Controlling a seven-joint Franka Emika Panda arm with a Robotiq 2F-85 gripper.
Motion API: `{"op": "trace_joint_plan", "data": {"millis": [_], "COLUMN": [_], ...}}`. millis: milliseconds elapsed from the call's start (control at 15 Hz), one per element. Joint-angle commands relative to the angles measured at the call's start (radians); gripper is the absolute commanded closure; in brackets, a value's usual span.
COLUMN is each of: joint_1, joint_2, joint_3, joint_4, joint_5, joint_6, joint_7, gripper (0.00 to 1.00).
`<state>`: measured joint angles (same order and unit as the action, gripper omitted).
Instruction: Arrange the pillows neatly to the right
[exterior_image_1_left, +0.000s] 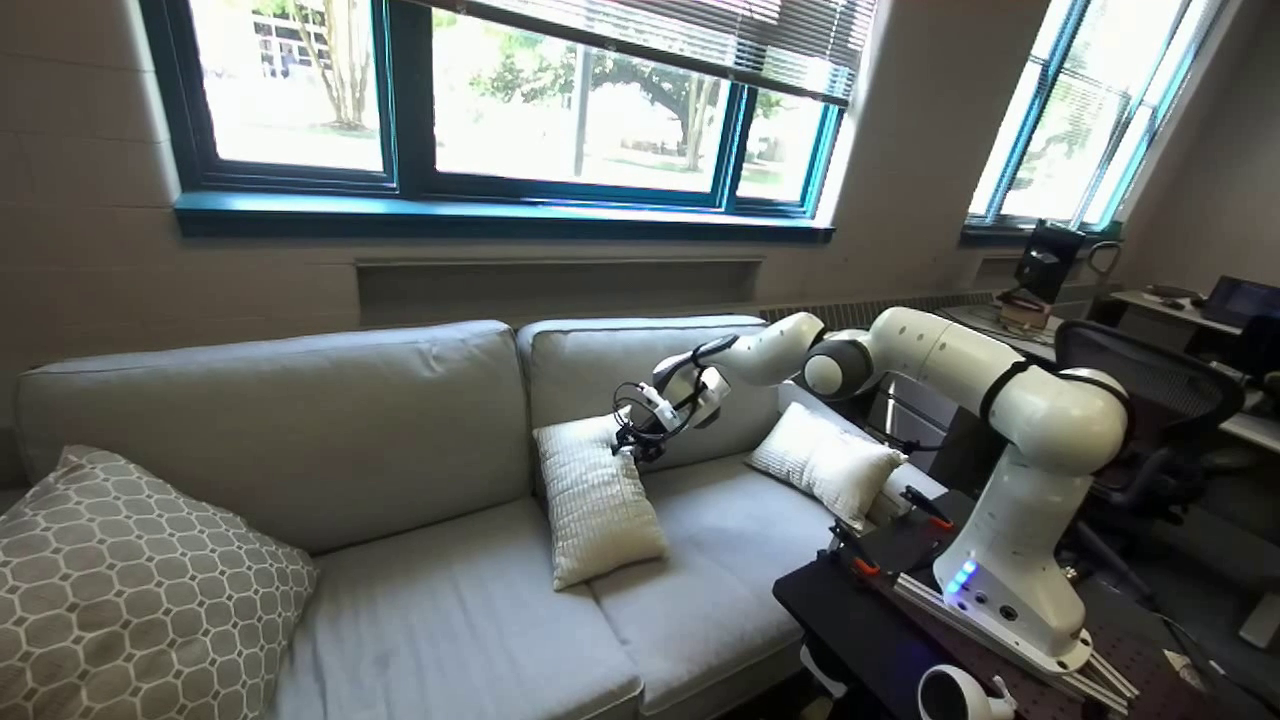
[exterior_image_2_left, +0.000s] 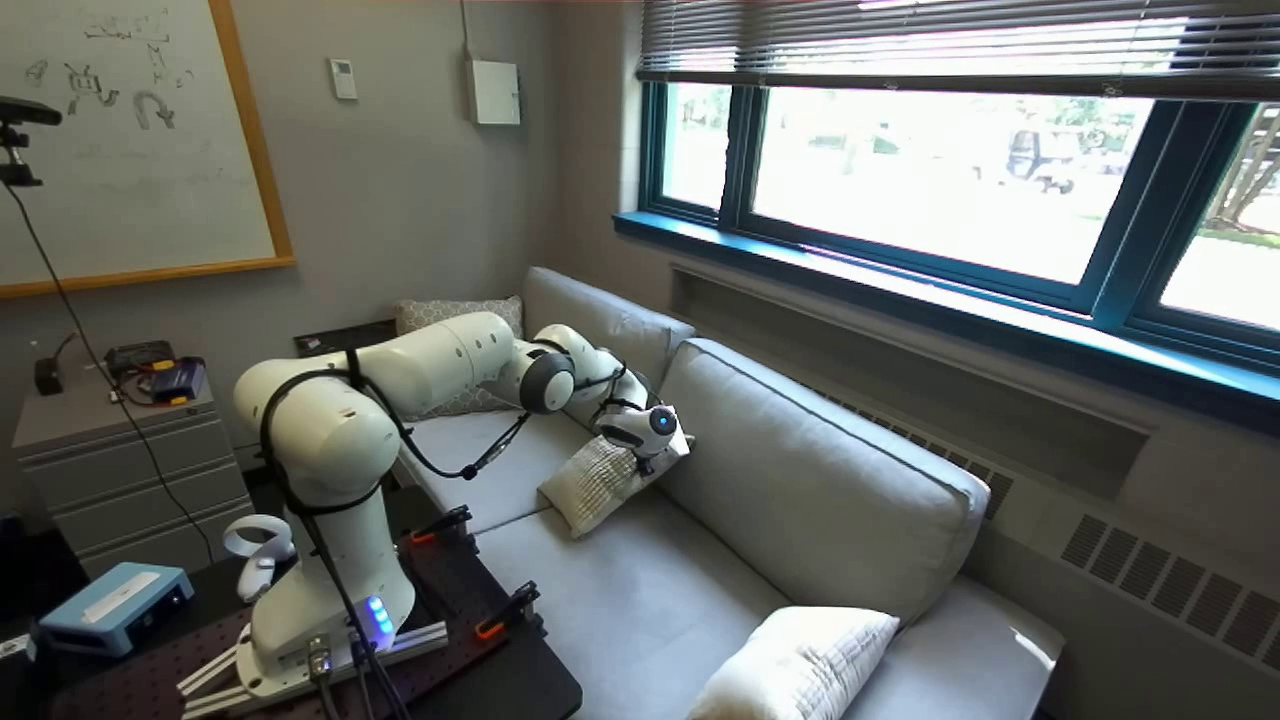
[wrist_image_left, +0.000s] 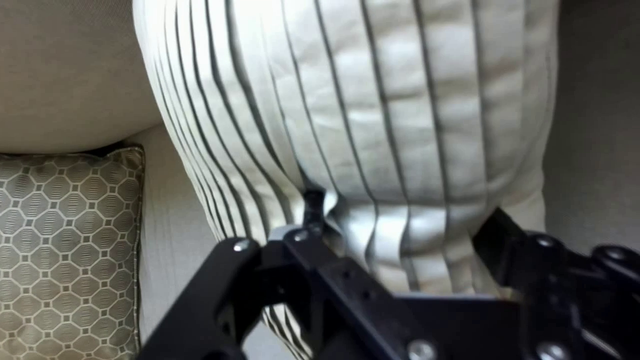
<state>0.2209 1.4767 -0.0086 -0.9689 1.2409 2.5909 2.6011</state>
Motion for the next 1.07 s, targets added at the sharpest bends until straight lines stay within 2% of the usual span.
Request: {"op": "trace_joint_plan", "data": {"millis": [0, 333, 400, 600, 1000], "joint_1": [0.002, -0.006, 0.003, 0.029, 0.135], "joint_2": [0.000, 0.000, 0.000, 0.000, -0.180], "joint_3": [-0.016, -0.019, -0.033, -0.056, -0.067], "joint_4": [0.008, 0.018, 0.013, 0.021, -0.170], "joint_5": [0.019, 0.026, 0.039, 0.060, 0.048], "joint_6": [-0.001, -0.014, -0.021, -0.020, 0.121], "joint_7": [0.000, 0.000, 0.000, 0.000, -0.025], "gripper": [0.56, 0.94, 0.98, 0.99, 0.98]}}
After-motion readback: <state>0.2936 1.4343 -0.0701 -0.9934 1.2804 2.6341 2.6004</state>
